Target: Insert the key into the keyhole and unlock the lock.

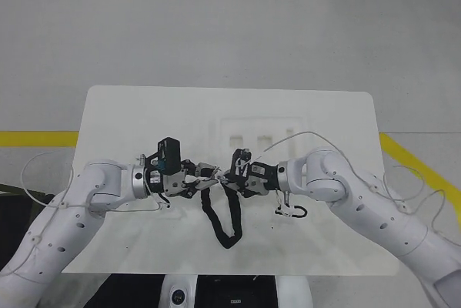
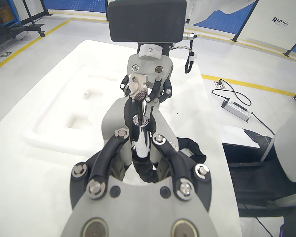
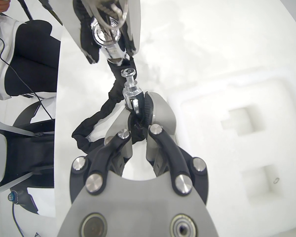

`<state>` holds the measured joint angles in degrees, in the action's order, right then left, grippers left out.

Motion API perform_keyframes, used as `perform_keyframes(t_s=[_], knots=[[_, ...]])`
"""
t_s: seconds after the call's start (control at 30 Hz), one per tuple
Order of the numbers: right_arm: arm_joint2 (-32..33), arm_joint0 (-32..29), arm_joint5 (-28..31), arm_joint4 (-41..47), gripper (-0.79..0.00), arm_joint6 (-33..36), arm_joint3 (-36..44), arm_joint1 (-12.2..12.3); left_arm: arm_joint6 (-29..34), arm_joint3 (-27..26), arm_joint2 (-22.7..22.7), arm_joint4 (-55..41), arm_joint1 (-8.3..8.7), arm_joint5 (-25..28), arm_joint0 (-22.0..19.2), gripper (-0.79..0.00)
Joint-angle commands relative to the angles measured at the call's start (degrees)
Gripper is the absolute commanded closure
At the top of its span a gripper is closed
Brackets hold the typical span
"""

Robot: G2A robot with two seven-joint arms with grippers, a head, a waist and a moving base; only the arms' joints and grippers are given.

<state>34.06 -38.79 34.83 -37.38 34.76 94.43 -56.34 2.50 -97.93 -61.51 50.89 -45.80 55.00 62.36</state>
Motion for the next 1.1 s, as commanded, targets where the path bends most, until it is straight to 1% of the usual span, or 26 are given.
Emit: perform_keyframes(t_s=[0.0, 0.1, 0.17, 0.3, 0.47, 0.5, 0.53, 0.57, 0.63, 0.67, 0.7, 0.73, 0.77, 0.8, 0.97, 1.07], knots=[[0.5, -0.3, -0.5, 0.4, 0.0, 0.8, 0.2, 0.0, -0.1, 0.0, -0.5, 0.2, -0.01, -0.2, 0.3, 0.0], [1.2, -0.8, -2.2, 0.5, 0.0, 2.5, -0.1, 0.1, 0.1, 0.3, -1.3, 0.6, 0.01, -0.6, 0.9, 0.0], [1.6, -0.9, -4.5, -0.5, 0.0, 4.6, -0.1, 0.1, 0.3, 0.7, -1.9, 1.1, 0.05, -1.1, 1.4, 0.0], [2.9, -1.8, -8.5, -1.1, 0.0, 5.8, 0.3, 0.2, 0.9, 2.3, -3.8, 1.9, 0.28, -2.9, 2.9, 0.0], [5.4, -3.6, -11.5, -1.6, 0.0, 7.1, 1.3, 0.7, 3.8, 4.4, -6.1, 2.8, 0.68, -5.3, 4.7, 0.0], [5.9, -4.0, -12.1, -1.6, -0.025, 7.6, 1.5, 0.8, 4.3, 4.7, -6.4, 2.5, 0.71, -5.6, 4.9, 0.0], [6.3, -4.3, -12.6, -1.7, -0.095, 7.9, 1.7, 0.9, 5.6, 5.1, -6.6, 3.0, 0.76, -6.4, 5.0, 0.0], [6.5, -4.6, -12.8, -1.8, -0.129, 8.4, 1.9, 0.9, 6.7, 5.1, -6.8, 3.2, 0.76, -7.2, 5.0, 0.0], [7.0, -4.9, -13.5, -2.0, -0.228, 9.2, 2.0, 1.0, 8.3, 5.5, -6.7, 3.1, 0.68, -8.3, 4.9, 0.0], [7.2, -5.1, -13.7, -1.9, -0.292, 9.5, 2.1, 1.0, 9.5, 5.6, -6.6, 3.5, 0.62, -9.0, 4.7, 0.0], [7.4, -5.2, -13.6, -1.9, -0.379, 9.7, 2.2, 1.0, 10.0, 5.6, -6.3, 3.3, 0.51, -9.5, 4.4, 0.0], [7.6, -5.3, -13.7, -1.9, -0.566, 9.8, 2.3, 0.9, 10.7, 5.8, -6.1, 3.3, 0.41, -10.0, 4.1, 0.0], [7.7, -5.4, -13.8, -2.1, -0.717, 9.9, 2.4, 0.9, 11.7, 5.8, -5.9, 3.7, 0.32, -10.7, 3.7, 0.0], [8.0, -5.6, -14.0, -2.2, -0.785, 10.0, 2.8, 1.0, 12.5, 5.7, -5.6, 4.0, 0.21, -11.4, 3.3, 0.0], [10.8, -7.5, -14.3, -3.7, -0.785, 10.0, 5.8, 1.6, 17.9, 6.5, -4.0, 5.2, -0.35, -14.2, 1.3, 0.0], [13.5, -9.5, -13.3, -5.0, -0.785, 8.8, 8.7, 2.4, 19.6, 7.7, -2.9, 5.4, -0.77, -15.2, 0.2, 0.0]])
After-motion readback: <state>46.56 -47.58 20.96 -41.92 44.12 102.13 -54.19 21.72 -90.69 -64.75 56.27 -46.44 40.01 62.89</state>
